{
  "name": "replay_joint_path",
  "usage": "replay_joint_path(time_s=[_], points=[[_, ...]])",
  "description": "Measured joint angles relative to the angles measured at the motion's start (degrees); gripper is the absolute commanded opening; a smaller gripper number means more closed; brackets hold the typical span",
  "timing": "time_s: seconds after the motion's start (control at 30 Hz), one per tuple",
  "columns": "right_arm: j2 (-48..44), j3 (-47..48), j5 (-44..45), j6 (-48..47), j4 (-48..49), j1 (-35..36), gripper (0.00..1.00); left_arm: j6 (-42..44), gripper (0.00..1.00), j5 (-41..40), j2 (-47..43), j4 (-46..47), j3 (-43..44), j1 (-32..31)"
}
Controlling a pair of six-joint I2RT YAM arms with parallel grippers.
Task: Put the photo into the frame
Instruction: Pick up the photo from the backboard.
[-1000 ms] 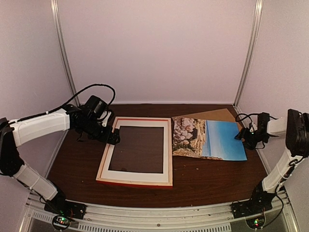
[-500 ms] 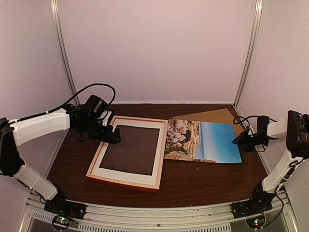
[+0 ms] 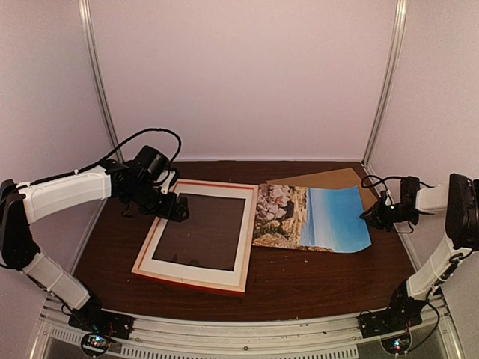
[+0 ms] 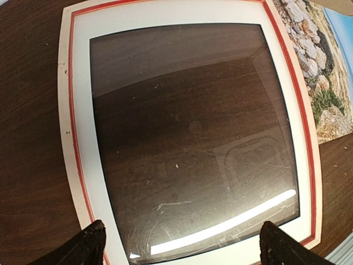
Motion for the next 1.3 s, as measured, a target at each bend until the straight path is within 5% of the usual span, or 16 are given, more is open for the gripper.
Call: replay_joint_path(time_s=[0.67,0.9,1.13,1.3], points=[[0.59,0.02,5.6,-3.45,-2.34,0.24,0.27,-0.04,0.98,0.04,0.48,0.0,0.37,0.0],[4.13,0.15,6.27,-3.54,-1.88,0.81,0.19,-0.04,0.98,0.07,0.57,0.0,0.37,0.0],[4.24,0.35,6.03,-4.7,-2.19,1.38,0.01,-0.04,0.98,0.07,0.57,0.0,0.37,0.0],[0.57,0.94,5.57,-5.22,-4.74,1.55,0.0,-0.04,0.98,0.04,0.57,0.0,0.37,0.0]])
